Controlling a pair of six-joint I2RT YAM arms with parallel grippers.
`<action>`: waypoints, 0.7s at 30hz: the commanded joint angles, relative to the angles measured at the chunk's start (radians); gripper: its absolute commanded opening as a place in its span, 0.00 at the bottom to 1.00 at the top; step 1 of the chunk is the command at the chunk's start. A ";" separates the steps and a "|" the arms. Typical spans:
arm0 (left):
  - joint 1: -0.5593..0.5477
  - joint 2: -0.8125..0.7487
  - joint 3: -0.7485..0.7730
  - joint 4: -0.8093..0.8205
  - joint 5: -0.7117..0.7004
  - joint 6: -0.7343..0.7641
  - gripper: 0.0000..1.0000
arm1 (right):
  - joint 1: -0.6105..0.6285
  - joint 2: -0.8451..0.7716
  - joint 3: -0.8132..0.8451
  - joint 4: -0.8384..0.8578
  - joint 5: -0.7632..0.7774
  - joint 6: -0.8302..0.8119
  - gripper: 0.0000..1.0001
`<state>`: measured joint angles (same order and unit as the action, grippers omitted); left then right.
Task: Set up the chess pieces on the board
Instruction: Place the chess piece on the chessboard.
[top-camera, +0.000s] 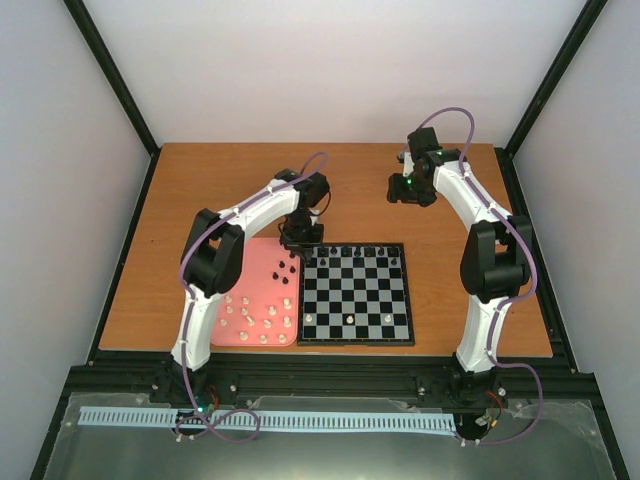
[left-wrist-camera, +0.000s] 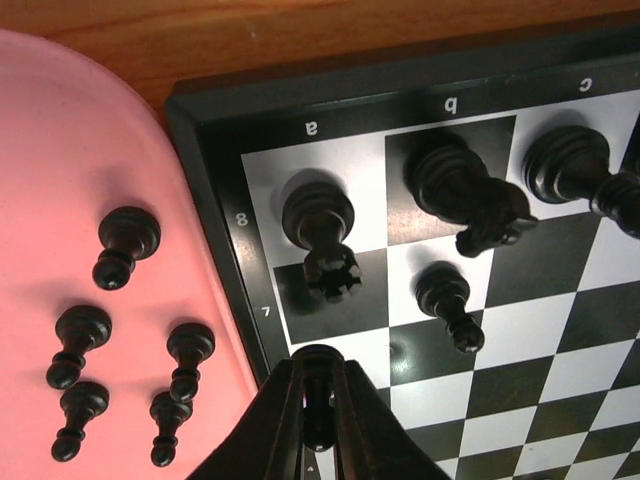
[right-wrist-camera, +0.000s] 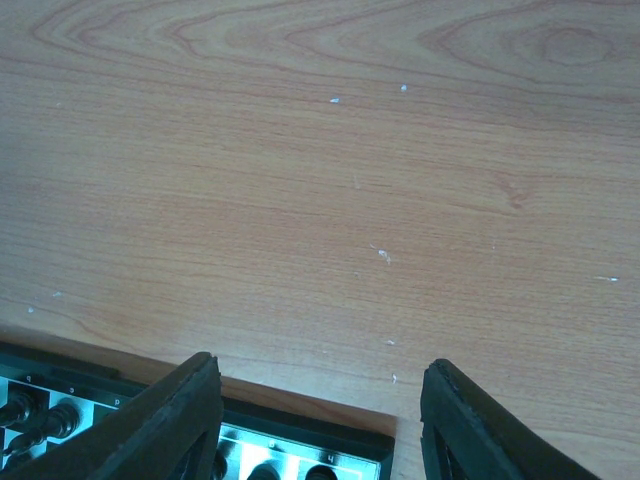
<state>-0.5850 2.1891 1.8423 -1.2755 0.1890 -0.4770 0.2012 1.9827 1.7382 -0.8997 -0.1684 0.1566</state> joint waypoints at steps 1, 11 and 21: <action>-0.013 0.027 0.042 0.021 0.012 -0.020 0.10 | -0.009 -0.005 -0.007 0.012 0.002 -0.006 0.55; -0.015 0.052 0.059 0.028 0.002 -0.020 0.10 | -0.009 -0.002 -0.006 0.012 0.002 -0.006 0.55; -0.015 0.066 0.073 0.017 -0.004 -0.010 0.13 | -0.010 -0.001 -0.004 0.012 -0.001 -0.007 0.55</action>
<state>-0.5903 2.2433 1.8809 -1.2549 0.1879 -0.4789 0.2012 1.9827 1.7370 -0.8970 -0.1692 0.1570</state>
